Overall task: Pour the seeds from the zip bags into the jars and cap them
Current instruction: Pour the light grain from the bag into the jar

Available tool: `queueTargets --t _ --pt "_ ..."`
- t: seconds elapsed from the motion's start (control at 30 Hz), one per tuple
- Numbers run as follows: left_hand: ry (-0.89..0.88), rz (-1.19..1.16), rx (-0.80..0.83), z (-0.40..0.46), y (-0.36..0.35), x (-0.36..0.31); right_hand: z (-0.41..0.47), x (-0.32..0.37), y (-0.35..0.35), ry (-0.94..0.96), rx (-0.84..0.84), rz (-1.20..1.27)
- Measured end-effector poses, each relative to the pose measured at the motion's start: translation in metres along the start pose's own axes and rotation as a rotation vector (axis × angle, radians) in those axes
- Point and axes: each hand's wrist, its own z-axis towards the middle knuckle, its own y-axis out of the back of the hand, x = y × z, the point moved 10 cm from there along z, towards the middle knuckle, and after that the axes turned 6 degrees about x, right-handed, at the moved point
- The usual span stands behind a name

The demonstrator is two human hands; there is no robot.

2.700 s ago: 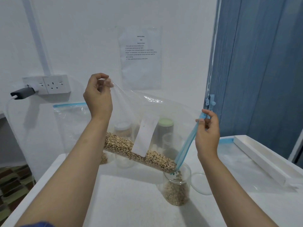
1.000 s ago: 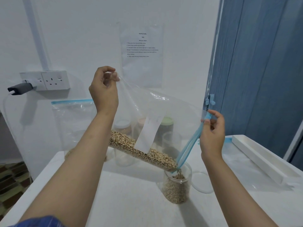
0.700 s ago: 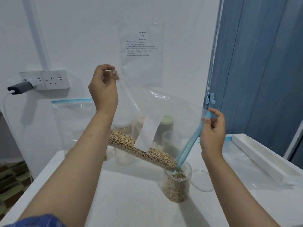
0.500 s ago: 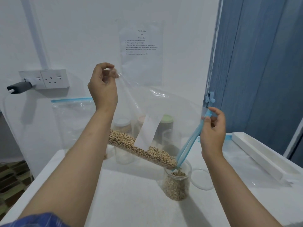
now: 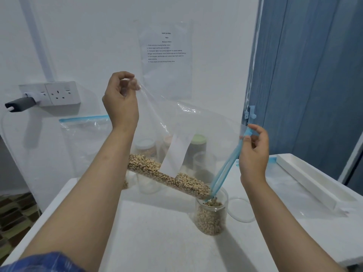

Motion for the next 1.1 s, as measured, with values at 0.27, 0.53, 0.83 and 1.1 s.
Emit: queueTargets --t 0.27,0.53,0.83,1.1 --pt "-0.012 -0.005 0.008 0.0002 -0.0011 -0.0022 -0.0001 -0.0013 0.0015 -0.01 -0.007 -0.01" --pt "-0.018 0.01 0.016 0.001 -0.0023 -0.0018 -0.0002 -0.0022 0.0012 -0.009 -0.009 -0.014" --pt "-0.019 0.017 0.025 0.002 -0.0027 0.0012 -0.0009 -0.002 0.0008 -0.001 -0.014 -0.011" --pt "-0.034 0.028 0.058 0.0055 -0.0046 0.0001 -0.0017 -0.0026 0.0012 -0.01 -0.019 -0.004"
